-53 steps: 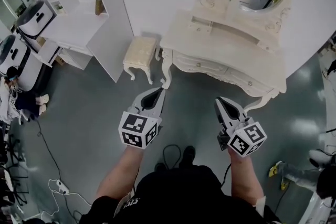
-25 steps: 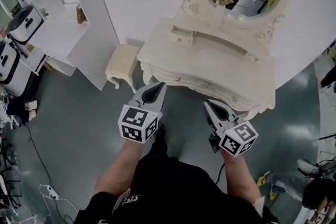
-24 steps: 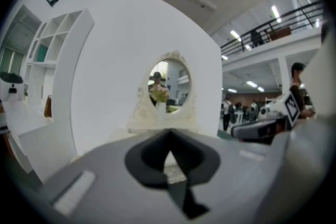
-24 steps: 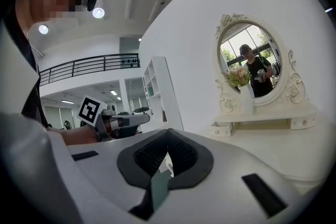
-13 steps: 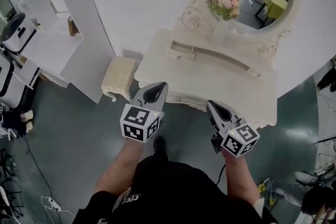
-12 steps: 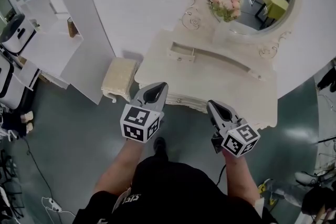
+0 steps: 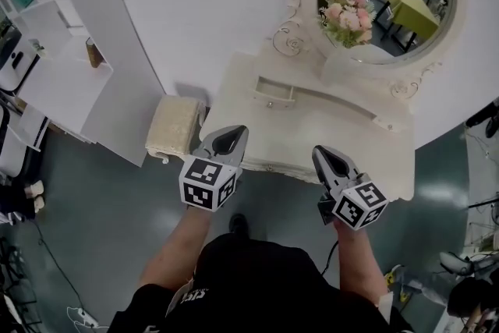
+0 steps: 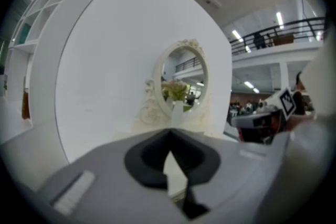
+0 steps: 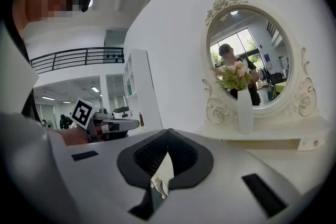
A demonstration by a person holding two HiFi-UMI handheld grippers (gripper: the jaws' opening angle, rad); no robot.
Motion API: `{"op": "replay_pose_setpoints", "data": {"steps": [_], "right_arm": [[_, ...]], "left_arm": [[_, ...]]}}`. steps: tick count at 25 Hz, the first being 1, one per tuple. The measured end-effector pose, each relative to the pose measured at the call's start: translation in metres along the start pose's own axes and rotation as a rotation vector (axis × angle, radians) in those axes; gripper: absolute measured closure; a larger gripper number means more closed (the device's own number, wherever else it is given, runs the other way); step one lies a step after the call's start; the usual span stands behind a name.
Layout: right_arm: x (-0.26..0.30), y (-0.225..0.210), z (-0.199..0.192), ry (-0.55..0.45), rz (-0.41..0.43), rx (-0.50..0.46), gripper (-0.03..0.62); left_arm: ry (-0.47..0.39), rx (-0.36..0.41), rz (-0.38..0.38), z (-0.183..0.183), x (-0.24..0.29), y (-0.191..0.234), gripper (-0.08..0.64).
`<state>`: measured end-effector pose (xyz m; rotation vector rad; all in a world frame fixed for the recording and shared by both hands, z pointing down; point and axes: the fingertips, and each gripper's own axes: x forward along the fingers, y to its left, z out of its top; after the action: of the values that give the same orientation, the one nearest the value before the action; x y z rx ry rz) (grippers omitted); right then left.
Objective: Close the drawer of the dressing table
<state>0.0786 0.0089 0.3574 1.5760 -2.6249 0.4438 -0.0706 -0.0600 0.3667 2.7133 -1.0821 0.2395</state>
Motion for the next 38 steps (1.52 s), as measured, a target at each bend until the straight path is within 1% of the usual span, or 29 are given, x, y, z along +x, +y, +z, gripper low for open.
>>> {"op": "replay_pose_setpoints", "data": {"steps": [6, 9, 14, 19, 23, 26, 29, 31, 33, 34, 38], "right_arm": [[0.026, -0.005, -0.006, 0.027, -0.030, 0.030, 0.598], [0.039, -0.007, -0.008, 0.050, -0.024, 0.023, 0.598], [0.056, -0.026, -0.003, 0.052, -0.010, 0.025, 0.598], [0.073, -0.057, -0.004, 0.057, 0.007, 0.059, 0.598], [0.085, -0.093, -0.002, 0.064, 0.028, 0.076, 0.598], [0.094, -0.121, -0.005, 0.088, 0.051, 0.089, 0.598], [0.102, -0.141, -0.011, 0.125, 0.071, 0.098, 0.598], [0.108, -0.150, -0.017, 0.152, 0.076, 0.105, 0.598], [0.117, -0.154, -0.022, 0.176, 0.078, 0.108, 0.598], [0.122, -0.156, -0.025, 0.185, 0.076, 0.110, 0.598], [0.130, -0.152, -0.039, 0.222, 0.076, 0.137, 0.598]], "left_arm": [[0.036, -0.006, -0.039, -0.011, 0.019, 0.019, 0.551], [0.051, -0.029, -0.042, -0.018, 0.029, 0.025, 0.551], [0.073, -0.043, -0.047, -0.023, 0.051, 0.028, 0.551], [0.109, -0.038, -0.031, -0.027, 0.081, 0.035, 0.549], [0.139, -0.030, -0.012, -0.031, 0.117, 0.036, 0.549], [0.164, -0.048, 0.012, -0.037, 0.145, 0.035, 0.549], [0.186, -0.060, 0.020, -0.043, 0.166, 0.032, 0.546], [0.205, -0.085, 0.021, -0.050, 0.177, 0.033, 0.543], [0.226, -0.111, 0.020, -0.061, 0.184, 0.037, 0.517], [0.237, -0.117, 0.020, -0.067, 0.188, 0.040, 0.497], [0.291, -0.134, 0.038, -0.094, 0.198, 0.051, 0.474]]}}
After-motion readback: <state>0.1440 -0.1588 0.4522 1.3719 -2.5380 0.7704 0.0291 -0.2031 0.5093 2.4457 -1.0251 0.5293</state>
